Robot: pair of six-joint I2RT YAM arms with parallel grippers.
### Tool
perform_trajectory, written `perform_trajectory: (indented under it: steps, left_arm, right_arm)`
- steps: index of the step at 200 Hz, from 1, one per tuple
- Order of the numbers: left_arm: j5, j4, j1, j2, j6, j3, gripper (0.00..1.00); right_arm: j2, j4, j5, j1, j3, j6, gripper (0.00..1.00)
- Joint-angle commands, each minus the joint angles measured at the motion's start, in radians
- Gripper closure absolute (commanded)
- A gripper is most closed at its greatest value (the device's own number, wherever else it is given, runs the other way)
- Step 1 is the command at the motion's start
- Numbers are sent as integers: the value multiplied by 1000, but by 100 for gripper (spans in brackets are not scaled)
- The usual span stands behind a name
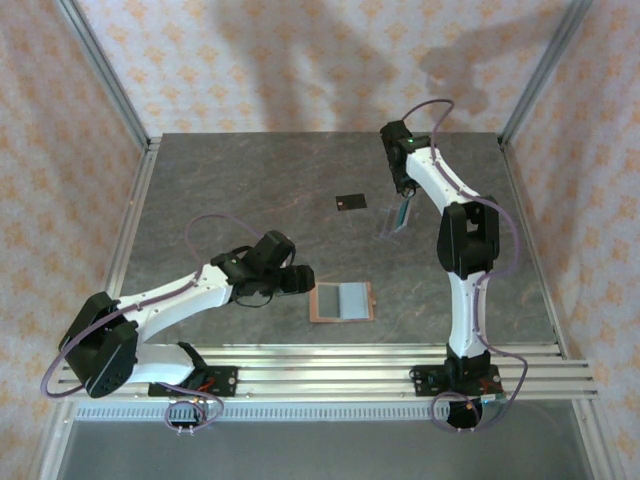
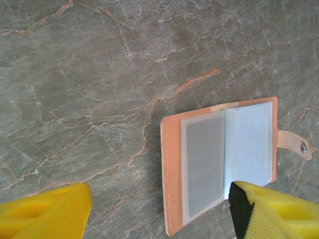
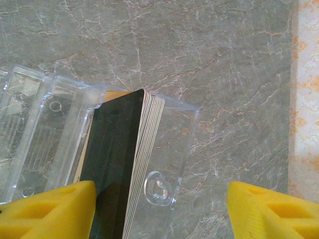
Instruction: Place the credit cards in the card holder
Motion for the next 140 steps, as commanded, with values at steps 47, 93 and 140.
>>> perform_trajectory:
  steps: [47, 93, 140]
  left_arm:
    - [17, 3, 9, 30, 18, 9, 26]
    - [23, 7, 9, 34, 18, 5, 27]
    - [27, 6, 9, 37, 23, 2, 27]
  right_arm:
    - [-65, -28, 27, -7, -8, -8, 49]
    - [-62, -35, 14, -7, -6, -6, 62]
    - [-58, -38, 3, -6, -7, -2, 89]
